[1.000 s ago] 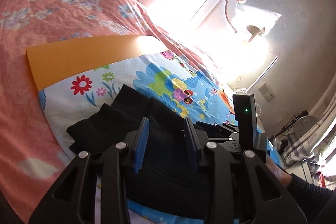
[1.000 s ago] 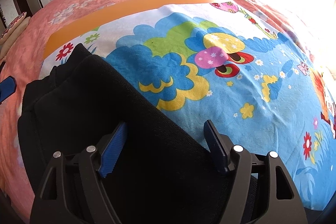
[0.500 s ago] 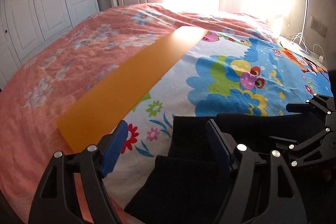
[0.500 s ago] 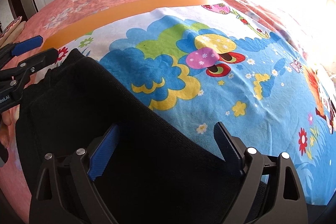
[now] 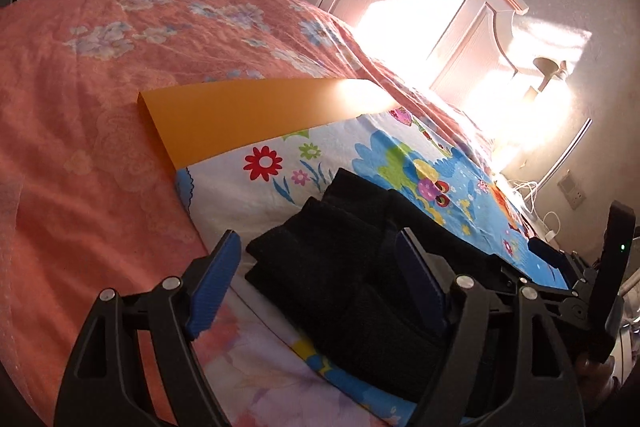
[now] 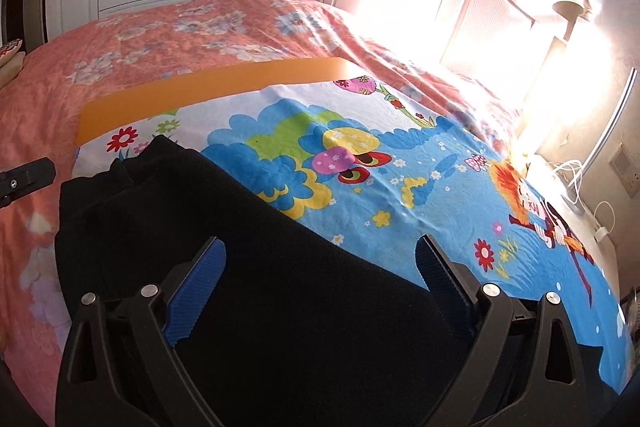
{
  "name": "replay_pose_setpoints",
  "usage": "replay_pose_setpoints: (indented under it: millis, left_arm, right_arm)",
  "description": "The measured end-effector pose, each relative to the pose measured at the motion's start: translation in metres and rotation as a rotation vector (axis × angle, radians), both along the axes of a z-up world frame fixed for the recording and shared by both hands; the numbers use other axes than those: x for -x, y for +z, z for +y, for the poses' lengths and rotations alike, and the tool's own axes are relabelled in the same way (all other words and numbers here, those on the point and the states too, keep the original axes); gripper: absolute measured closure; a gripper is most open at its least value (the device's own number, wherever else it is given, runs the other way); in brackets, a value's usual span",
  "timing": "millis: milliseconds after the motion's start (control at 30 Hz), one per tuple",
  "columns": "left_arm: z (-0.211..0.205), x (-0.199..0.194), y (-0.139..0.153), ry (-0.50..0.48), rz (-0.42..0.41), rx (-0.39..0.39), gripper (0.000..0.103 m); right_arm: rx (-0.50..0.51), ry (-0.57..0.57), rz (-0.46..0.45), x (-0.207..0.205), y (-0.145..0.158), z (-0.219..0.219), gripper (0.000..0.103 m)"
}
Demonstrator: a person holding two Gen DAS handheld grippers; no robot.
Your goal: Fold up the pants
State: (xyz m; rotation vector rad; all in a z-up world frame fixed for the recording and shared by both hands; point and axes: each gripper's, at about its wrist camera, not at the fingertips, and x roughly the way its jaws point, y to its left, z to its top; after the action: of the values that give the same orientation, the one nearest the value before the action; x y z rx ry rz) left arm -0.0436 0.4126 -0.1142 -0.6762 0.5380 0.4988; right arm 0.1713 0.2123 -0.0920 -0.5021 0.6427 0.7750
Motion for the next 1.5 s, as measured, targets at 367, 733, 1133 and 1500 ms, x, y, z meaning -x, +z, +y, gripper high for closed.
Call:
replay_pose_setpoints:
  millis: [367, 733, 1133, 1500]
  left_arm:
    - [0.023, 0.031, -0.058, 0.0, -0.224, 0.436, 0.03]
    - [0.027, 0.032, -0.07, 0.01, -0.334, 0.593, 0.044]
    - [0.045, -0.003, -0.093, 0.039, -0.284, 0.673, 0.075]
    - [-0.125, -0.052, 0.085, -0.255, 0.049, -0.38, 0.092]
  right_arm:
    - [-0.078, 0.031, 0.361, 0.014, -0.013, -0.036, 0.011]
    - [0.014, 0.15, 0.346, 0.039, -0.041, -0.029, 0.023]
    - [-0.02, 0.183, 0.317, 0.041, -0.045, -0.034, 0.015]
    - [-0.548, 0.053, 1.141, -0.061, -0.033, -0.132, 0.005]
